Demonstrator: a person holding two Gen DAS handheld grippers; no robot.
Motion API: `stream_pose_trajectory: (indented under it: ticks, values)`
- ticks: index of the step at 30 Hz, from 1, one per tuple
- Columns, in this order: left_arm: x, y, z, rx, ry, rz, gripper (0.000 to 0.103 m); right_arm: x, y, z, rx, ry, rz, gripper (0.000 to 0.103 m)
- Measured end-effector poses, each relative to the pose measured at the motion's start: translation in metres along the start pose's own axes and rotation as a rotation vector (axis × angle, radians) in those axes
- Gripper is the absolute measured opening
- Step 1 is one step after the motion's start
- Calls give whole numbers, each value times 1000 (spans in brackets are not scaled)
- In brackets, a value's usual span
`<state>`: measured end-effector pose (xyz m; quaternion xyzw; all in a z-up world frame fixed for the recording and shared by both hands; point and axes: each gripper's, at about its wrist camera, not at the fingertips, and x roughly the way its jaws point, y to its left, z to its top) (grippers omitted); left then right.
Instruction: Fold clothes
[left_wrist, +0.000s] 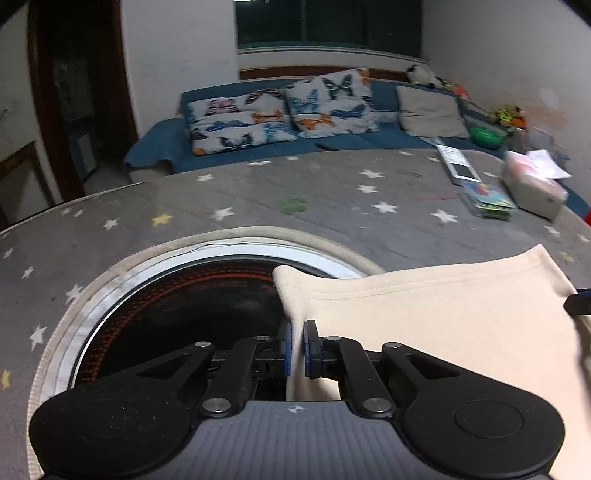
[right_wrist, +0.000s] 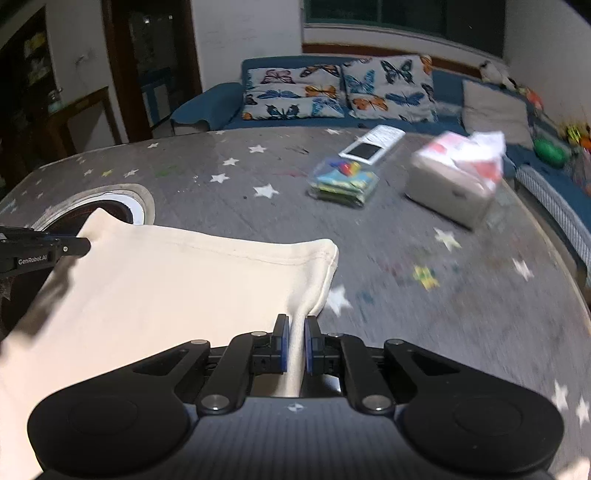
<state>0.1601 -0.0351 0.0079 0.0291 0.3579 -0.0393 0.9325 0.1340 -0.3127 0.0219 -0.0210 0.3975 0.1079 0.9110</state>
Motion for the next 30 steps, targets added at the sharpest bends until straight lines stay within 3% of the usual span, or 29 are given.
stream_pose_trajectory:
  ticks: [8,12,16,23,26,30]
  values:
    - [-1,14,2,-45,14,2,11,-19,-4,6,5,-47,12,15]
    - [-16,15,-2,-64,-1,-11,12,-64,-17,-22,16,-61,-4,15]
    - [-44,10,-13,-56,-17,-71,12,-98,-28,-59,27,-45,-39,15]
    - [-106,-15,-57,-7,-9,-220,12,-105,-55,-97,93,-20,-115,15]
    - [-132,-13,-82,-26,-1,-246,16,-103,-73,-101,139,-47,-152,15]
    - [-162,6,-116,-77,12,-210,18,-107,-87,-101,188,-59,-192,15]
